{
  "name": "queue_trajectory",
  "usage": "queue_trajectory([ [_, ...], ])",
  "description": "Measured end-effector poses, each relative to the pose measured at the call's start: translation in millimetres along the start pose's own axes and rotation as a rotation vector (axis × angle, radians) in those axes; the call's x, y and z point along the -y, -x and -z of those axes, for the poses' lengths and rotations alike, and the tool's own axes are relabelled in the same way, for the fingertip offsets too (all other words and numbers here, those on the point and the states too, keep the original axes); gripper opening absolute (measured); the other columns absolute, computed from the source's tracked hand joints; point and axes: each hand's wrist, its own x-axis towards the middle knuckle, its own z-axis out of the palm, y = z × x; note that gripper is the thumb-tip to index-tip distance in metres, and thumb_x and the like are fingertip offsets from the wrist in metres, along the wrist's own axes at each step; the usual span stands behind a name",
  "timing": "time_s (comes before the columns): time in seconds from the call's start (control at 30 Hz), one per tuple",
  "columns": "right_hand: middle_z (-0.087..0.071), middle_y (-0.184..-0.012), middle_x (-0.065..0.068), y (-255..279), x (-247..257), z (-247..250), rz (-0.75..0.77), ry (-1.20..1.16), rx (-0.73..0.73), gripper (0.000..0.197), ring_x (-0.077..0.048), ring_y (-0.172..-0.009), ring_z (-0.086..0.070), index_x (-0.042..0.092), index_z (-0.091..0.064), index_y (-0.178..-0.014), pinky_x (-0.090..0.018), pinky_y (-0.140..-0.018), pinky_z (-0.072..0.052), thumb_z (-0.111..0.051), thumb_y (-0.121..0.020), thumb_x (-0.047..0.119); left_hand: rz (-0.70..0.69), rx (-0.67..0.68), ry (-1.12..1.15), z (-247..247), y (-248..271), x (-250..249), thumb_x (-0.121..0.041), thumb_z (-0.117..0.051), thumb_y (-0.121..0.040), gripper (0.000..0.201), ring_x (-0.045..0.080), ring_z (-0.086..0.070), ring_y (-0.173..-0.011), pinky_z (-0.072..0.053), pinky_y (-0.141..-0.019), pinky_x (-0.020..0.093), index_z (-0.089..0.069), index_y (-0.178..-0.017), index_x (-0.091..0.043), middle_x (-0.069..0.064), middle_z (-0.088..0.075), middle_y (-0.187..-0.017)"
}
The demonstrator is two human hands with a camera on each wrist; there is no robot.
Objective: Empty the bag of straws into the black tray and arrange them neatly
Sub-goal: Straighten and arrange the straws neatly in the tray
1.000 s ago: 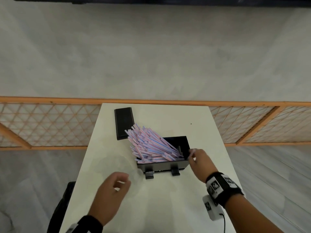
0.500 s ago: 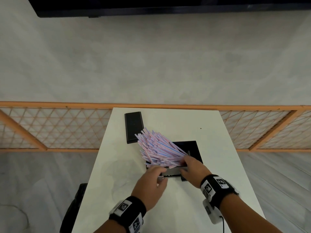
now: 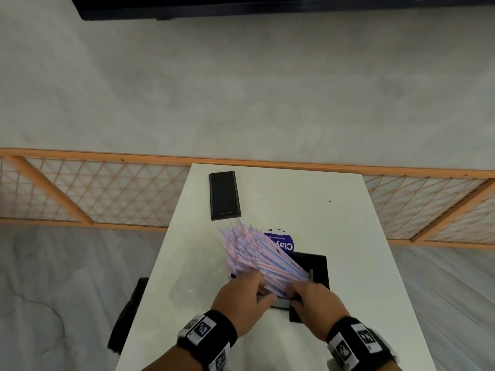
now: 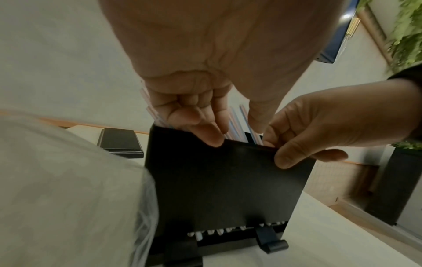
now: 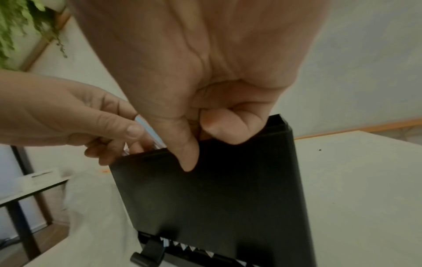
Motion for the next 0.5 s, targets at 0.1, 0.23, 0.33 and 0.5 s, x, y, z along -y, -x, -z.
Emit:
queue_trajectory([
  [0.1, -0.07, -0.093, 0.015, 18.3, 5.4, -5.4, 0.007, -0.058, 0.02, 0.012, -0.009, -0.094, -0.062, 0.033, -0.062, -0.098, -0.028, -0.077, -0.049, -0.054, -0.089, 0.033, 0.049, 0.014, -0.029, -1.1, 17.6, 1.0, -0.064, -0.054, -0.088, 0.038, 0.012, -0.061, -0.075, -0.051, -0.073, 0.036, -0.049, -0.087, -0.026, -0.008, -0.067, -0.081],
  [0.23, -0.067, -0.077, 0.017, 36.6, 9.6, -11.9, 0.006, -0.186, 0.015, 0.01, -0.003, -0.077, -0.06, 0.036, -0.057, -0.08, -0.028, -0.071, -0.053, -0.064, -0.083, 0.044, 0.074, 0.016, -0.03, -2.0, 38.9, 4.2, -0.055, -0.051, -0.099, 0.036, 0.017, -0.053, -0.069, -0.044, -0.066, 0.035, -0.048, -0.084, -0.023, -0.001, -0.056, -0.074],
  [0.33, -0.066, -0.076, 0.018, 48.3, 10.7, -14.5, -0.005, -0.257, -0.028, 0.012, -0.001, -0.074, -0.062, 0.038, -0.059, -0.083, -0.025, -0.069, -0.052, -0.069, -0.084, 0.046, 0.072, 0.033, 0.004, 2.4, 49.2, 1.1, -0.052, -0.051, -0.101, 0.033, 0.015, -0.052, -0.066, -0.044, -0.065, 0.033, -0.05, -0.085, -0.022, -0.001, -0.056, -0.073],
  [0.5, -0.063, -0.099, 0.014, 57.7, 14.2, -8.0, -0.04, -0.06, -0.18, 0.012, -0.011, -0.087, -0.065, 0.036, -0.062, -0.102, -0.025, -0.066, -0.047, -0.059, -0.093, 0.044, 0.041, 0.01, 0.077, 11.5, 67.6, -6.8, -0.052, -0.055, -0.097, 0.021, 0.004, -0.062, -0.077, -0.053, -0.073, 0.03, -0.057, -0.092, -0.032, -0.012, -0.068, -0.085],
])
